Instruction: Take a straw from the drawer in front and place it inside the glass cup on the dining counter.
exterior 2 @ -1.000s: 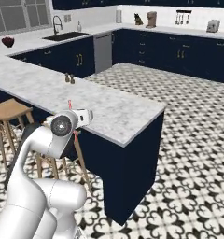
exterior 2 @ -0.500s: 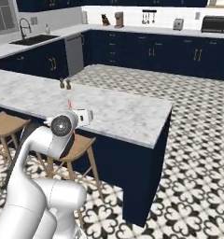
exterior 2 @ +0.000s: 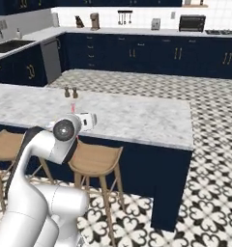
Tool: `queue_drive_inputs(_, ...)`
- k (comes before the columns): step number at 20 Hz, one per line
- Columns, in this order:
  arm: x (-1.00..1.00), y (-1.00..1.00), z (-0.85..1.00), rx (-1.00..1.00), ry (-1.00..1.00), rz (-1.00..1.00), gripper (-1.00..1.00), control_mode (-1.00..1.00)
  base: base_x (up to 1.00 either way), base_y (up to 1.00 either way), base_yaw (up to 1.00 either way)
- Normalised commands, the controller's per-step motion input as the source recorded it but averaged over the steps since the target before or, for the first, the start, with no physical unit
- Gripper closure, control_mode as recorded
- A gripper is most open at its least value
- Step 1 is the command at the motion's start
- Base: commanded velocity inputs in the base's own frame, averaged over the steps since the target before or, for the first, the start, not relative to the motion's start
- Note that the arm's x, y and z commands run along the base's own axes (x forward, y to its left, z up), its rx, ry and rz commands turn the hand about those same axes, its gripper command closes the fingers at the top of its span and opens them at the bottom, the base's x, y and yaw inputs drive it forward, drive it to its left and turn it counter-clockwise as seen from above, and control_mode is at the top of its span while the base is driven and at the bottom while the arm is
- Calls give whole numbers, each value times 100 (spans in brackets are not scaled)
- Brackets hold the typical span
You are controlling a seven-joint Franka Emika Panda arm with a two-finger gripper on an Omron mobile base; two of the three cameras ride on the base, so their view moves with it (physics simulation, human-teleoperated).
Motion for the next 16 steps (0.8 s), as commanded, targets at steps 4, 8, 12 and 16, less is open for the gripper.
queue_drive_inputs(4, 0, 0, 0, 0, 0, 0, 100, 100, -28, 100, -34)
queue_drive_inputs(8, 0, 0, 0, 0, 0, 0, 100, 100, -30, 100, -33)
queue_drive_inputs(12, 0, 0, 0, 0, 0, 0, 100, 100, -39, 100, -32)
queue_drive_inputs(16, 0, 0, 0, 0, 0, 0, 100, 100, -52, 100, -29)
